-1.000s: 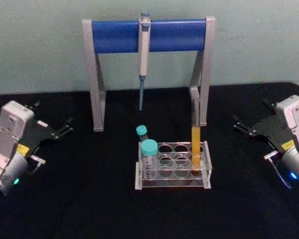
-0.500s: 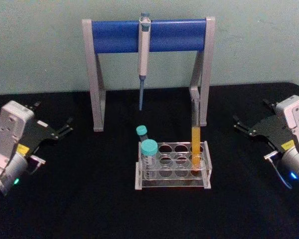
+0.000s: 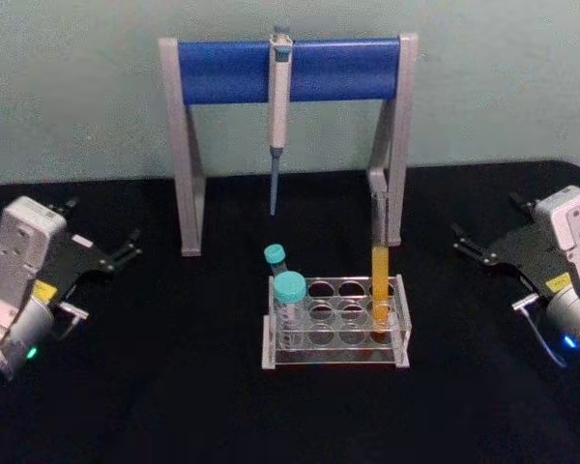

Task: Pick up the test tube from the test tube rack, shake it, then place it back into the test tube rack.

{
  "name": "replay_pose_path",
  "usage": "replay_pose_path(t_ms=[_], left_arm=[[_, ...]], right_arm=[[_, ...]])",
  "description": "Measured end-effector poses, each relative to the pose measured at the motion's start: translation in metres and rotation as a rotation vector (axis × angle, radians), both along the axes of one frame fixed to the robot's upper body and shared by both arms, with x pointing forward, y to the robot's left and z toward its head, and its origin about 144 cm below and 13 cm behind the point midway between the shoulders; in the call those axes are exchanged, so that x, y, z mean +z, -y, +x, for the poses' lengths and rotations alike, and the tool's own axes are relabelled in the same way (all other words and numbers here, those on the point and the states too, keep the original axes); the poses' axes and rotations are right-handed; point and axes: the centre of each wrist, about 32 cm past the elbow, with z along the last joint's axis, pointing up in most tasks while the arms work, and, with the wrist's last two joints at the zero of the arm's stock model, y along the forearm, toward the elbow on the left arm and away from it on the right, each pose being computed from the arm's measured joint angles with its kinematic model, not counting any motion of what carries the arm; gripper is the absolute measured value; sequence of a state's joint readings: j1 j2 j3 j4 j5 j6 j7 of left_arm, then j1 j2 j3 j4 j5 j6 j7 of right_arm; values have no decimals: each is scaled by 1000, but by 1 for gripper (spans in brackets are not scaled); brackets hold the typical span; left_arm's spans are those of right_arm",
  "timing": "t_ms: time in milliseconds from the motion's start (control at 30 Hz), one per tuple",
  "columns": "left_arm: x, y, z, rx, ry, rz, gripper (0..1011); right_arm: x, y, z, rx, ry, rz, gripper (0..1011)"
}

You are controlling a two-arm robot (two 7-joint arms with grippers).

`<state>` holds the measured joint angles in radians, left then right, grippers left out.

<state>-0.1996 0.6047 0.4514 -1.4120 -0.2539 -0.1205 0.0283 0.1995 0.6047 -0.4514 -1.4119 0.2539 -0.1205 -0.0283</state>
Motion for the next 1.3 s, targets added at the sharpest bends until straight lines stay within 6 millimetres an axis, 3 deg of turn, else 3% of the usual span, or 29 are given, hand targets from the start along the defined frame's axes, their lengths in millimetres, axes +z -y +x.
replay_pose_path(t_ms=[1300], left_arm=[[0,0,0,0,0,0,1001]], right_arm=[[0,0,0,0,0,0,1000]])
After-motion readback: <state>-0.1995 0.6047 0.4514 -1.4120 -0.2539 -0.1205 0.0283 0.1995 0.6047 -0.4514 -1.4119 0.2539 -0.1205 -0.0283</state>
